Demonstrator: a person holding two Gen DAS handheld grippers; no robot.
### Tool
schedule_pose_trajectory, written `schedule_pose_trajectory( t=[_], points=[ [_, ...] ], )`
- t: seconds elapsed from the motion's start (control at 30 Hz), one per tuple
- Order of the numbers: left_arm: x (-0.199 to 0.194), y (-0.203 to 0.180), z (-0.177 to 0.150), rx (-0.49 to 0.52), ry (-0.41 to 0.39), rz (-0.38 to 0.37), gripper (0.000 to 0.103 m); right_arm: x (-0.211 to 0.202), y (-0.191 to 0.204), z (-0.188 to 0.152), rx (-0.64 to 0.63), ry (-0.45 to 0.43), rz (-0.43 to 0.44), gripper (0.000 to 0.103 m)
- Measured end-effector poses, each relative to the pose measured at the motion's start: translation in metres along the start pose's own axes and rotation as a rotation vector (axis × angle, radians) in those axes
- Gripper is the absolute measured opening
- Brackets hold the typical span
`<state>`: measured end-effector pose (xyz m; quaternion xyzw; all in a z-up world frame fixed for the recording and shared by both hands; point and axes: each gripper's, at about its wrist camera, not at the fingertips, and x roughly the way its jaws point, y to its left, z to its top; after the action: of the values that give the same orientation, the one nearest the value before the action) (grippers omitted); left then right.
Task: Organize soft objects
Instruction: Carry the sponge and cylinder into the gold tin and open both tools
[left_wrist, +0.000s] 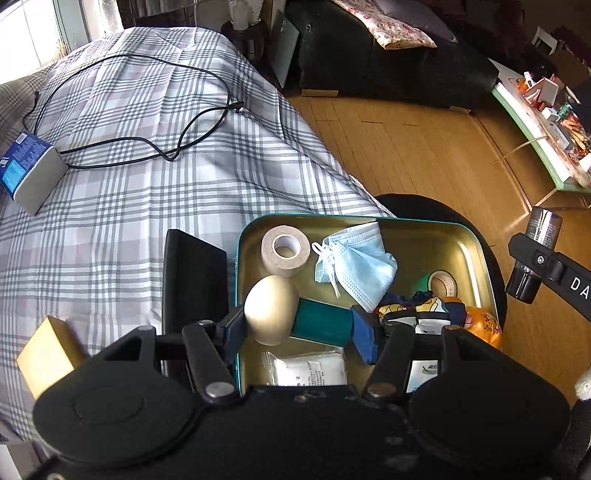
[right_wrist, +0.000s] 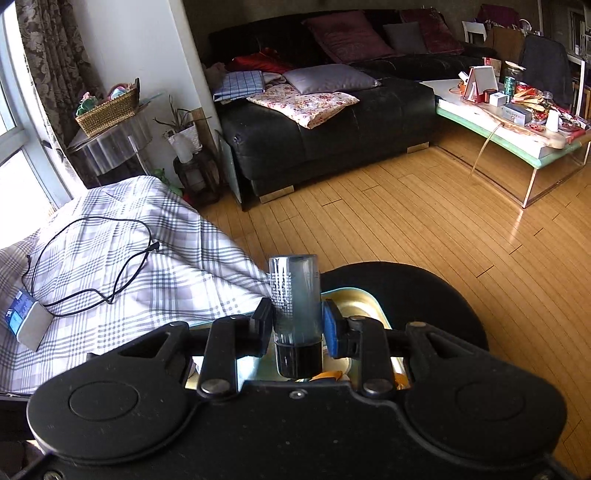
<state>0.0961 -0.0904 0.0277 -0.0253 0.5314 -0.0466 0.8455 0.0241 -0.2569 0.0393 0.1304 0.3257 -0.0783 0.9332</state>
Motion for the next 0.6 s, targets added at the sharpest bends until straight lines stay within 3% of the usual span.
schedule_pose_trajectory(
  t=[0.07, 0.13, 0.17, 0.27, 0.6],
  points=[
    [0.006, -0.002, 0.003, -0.003, 0.001, 0.021, 0.059, 0.002, 0.000, 0.001, 0.000, 0.002, 0.005, 0.030],
    [0.008, 0.001, 0.006, -0.006, -0.003, 0.045, 0.074, 0.005, 0.001, 0.003, -0.004, 0.007, 0.009, 0.031],
    [0.009, 0.001, 0.006, -0.004, -0.008, 0.049, 0.076, 0.006, 0.000, 0.003, -0.006, 0.010, 0.009, 0.031],
    [0.013, 0.003, 0.006, -0.005, -0.001, 0.051, 0.078, 0.010, 0.001, 0.004, -0.006, 0.010, 0.010, 0.037],
    [0.004, 0.007, -0.011, 0.007, -0.034, 0.067, 0.086, 0.004, 0.000, -0.011, -0.015, 0.011, -0.003, 0.038]
  ],
)
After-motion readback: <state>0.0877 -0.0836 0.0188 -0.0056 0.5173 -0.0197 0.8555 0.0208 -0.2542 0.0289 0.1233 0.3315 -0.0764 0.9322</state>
